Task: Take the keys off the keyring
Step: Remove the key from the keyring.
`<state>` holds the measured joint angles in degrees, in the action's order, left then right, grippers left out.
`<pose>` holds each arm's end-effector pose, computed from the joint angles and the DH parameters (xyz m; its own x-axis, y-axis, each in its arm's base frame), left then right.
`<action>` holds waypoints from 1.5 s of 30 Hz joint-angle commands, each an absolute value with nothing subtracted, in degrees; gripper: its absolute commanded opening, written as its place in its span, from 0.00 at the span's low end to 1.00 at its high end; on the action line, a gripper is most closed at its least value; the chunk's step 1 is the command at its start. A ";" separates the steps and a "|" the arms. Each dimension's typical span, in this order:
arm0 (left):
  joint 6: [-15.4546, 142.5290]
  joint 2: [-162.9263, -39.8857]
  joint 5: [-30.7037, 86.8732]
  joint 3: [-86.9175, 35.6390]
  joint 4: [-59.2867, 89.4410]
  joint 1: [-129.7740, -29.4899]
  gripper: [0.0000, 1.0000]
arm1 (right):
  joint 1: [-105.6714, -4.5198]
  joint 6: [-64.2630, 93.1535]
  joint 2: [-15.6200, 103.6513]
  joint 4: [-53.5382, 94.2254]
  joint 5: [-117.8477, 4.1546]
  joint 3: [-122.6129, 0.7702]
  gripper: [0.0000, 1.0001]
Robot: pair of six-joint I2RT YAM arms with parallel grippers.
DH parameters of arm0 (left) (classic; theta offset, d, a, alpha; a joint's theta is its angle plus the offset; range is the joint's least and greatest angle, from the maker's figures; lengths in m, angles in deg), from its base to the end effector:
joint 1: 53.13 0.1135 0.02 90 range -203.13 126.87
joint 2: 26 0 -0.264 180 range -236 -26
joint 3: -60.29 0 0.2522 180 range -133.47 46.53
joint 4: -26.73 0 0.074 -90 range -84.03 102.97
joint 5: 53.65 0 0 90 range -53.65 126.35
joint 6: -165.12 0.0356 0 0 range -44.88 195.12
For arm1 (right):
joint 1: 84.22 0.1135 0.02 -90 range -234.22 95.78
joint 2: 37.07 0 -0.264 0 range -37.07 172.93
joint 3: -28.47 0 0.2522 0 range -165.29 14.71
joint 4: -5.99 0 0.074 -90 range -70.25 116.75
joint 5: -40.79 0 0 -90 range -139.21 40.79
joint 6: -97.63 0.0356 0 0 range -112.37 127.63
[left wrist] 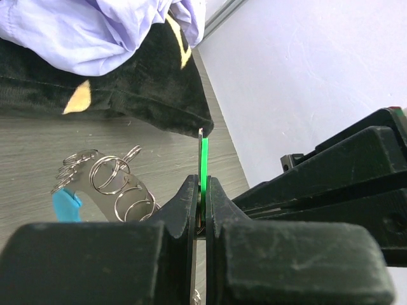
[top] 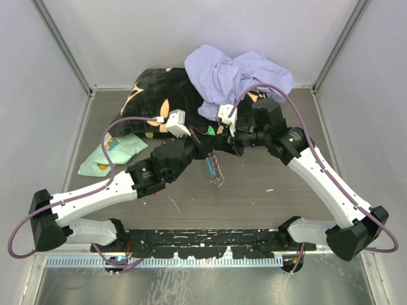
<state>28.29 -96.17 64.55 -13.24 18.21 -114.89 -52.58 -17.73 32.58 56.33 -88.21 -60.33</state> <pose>0.1507 -0.2450 0.3671 -0.4330 -0.5523 -0.7124 0.3478 0.6268 -0.6973 0.2040 0.1520 0.3911 -0.0275 -0.4079 -0.9126 -0.9714 0.2263 -0.0719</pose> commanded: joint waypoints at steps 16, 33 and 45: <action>25.02 -98.33 61.92 -13.59 25.53 -115.01 0.00 | -48.89 -31.96 31.05 62.29 -76.28 -66.40 0.01; 23.81 -96.67 59.22 -11.17 31.77 -115.01 0.00 | -64.72 -22.59 25.69 57.08 -100.67 -59.17 0.36; 21.91 -95.06 58.34 -11.48 34.17 -115.06 0.00 | -69.43 4.81 24.30 29.65 -114.30 -42.96 0.43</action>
